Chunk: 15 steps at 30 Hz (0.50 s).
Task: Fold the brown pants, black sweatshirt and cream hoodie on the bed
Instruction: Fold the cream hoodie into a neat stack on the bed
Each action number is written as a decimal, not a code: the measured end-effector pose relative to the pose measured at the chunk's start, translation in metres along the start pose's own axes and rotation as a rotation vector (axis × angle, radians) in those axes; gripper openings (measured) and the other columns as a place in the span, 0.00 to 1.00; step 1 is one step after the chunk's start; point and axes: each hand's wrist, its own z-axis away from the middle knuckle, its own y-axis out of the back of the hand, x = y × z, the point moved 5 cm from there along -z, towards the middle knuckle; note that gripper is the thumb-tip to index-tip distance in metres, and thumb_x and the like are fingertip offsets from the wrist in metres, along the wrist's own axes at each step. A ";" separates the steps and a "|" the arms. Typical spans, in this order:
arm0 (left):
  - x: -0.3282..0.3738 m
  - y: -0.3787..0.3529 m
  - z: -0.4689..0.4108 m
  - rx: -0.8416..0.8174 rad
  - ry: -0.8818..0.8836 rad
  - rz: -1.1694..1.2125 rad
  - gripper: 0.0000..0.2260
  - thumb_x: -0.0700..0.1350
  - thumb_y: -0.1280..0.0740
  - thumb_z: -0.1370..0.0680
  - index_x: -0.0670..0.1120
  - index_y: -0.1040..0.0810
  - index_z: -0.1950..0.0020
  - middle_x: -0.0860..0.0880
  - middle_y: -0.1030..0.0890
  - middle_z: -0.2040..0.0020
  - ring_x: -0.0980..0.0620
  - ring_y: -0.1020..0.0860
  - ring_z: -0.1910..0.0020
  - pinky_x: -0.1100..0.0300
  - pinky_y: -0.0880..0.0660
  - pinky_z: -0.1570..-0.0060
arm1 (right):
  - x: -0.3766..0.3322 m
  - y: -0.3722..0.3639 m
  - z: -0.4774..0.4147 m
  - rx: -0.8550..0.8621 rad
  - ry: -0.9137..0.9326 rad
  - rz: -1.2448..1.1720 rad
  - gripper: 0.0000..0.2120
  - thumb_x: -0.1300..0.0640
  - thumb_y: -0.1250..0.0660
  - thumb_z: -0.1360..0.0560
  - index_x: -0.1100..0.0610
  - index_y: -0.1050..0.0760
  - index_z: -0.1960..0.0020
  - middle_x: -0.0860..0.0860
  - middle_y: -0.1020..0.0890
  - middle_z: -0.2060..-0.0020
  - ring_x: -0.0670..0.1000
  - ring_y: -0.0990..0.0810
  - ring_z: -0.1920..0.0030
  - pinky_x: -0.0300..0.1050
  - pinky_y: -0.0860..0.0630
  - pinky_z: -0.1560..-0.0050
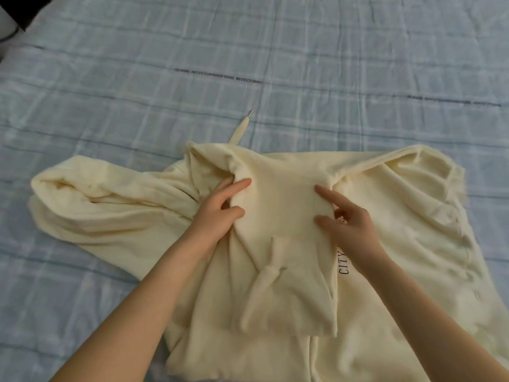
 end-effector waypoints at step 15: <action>0.008 0.018 -0.008 0.013 -0.258 -0.080 0.29 0.31 0.28 0.28 0.58 0.25 0.35 0.66 0.29 0.36 0.70 0.24 0.48 0.75 0.28 0.51 | -0.006 0.006 -0.012 0.078 0.155 0.019 0.31 0.70 0.32 0.26 0.38 0.24 0.34 0.30 0.26 0.38 0.39 0.21 0.54 0.31 0.24 0.53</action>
